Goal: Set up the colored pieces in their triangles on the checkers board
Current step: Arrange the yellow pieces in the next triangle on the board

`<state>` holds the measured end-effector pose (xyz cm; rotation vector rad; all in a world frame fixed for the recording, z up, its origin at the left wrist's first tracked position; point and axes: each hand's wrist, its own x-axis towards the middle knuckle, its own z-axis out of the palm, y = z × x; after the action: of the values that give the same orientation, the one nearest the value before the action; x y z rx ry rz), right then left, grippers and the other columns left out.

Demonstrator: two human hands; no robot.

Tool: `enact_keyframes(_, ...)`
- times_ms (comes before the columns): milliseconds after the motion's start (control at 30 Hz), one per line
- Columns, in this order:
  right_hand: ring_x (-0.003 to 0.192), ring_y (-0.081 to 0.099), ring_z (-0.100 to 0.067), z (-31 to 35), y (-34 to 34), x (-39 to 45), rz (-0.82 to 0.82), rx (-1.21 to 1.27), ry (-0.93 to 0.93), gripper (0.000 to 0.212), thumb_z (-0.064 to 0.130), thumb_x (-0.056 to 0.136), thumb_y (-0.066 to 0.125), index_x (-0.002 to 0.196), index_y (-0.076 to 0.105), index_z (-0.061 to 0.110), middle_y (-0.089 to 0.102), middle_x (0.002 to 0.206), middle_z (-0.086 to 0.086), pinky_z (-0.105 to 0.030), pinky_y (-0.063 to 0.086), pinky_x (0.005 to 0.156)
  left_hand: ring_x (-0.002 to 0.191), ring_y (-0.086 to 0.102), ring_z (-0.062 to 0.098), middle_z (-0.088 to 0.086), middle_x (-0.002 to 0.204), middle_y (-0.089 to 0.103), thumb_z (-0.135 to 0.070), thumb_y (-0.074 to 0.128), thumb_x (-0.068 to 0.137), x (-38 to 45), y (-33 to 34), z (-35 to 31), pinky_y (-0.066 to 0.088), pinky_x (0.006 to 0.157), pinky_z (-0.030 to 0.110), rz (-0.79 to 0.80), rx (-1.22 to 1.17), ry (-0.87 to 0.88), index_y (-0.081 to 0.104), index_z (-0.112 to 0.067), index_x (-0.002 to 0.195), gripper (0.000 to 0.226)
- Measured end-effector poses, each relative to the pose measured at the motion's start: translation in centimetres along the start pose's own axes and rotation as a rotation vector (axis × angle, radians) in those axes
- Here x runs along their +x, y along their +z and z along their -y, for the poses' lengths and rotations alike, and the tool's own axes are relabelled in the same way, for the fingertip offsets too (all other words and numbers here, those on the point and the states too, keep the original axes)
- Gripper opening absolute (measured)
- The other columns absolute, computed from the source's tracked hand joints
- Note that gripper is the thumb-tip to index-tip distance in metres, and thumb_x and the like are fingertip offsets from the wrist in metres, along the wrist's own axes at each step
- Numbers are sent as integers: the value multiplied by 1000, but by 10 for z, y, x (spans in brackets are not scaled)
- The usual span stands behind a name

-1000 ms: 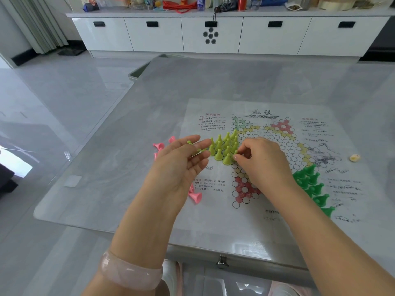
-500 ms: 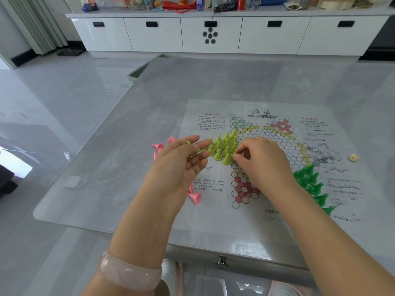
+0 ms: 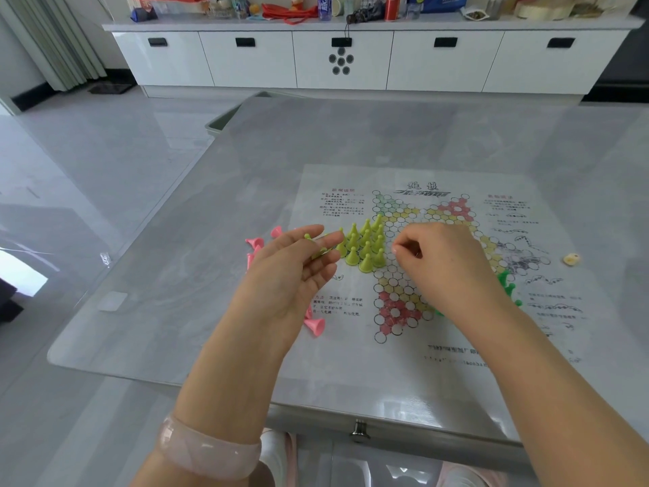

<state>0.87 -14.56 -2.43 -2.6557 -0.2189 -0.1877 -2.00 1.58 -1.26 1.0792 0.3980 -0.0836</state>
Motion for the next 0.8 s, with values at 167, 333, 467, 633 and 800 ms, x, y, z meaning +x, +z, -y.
enact_keyframes(167,71,59,-15,-1,0,1,-3,-16,0,18,14,89,51,84,68,15,66,80,2,-30,51,65,58,63,7,7,81,72,3,48,89,-1,1,1,52,54,15,14,35,11,59,-6,91,14)
enact_keyframes(333,75,53,-10,-1,4,-1,155,-42,-55,21,18,90,51,95,71,20,67,94,5,-24,44,67,57,63,7,7,81,72,3,46,89,-1,1,1,52,54,15,9,41,14,57,-6,88,14)
enact_keyframes(467,77,46,-8,-2,7,-2,210,-60,-57,22,20,91,51,103,69,24,67,99,5,-24,40,68,57,63,7,7,80,72,3,46,89,-1,1,1,52,53,16,5,33,11,57,-7,87,15)
enact_keyframes(633,82,51,-10,0,6,-1,211,-62,-49,23,21,91,51,104,69,24,67,104,5,-24,40,72,57,63,7,5,77,73,2,46,90,0,-1,1,52,53,16,1,30,10,58,-7,88,16)
enact_keyframes(800,75,57,-14,2,-1,-2,180,-36,-76,22,20,90,50,92,72,18,68,89,2,-24,43,63,58,62,7,7,82,72,4,48,89,-1,0,2,52,56,15,23,48,17,57,-6,91,13)
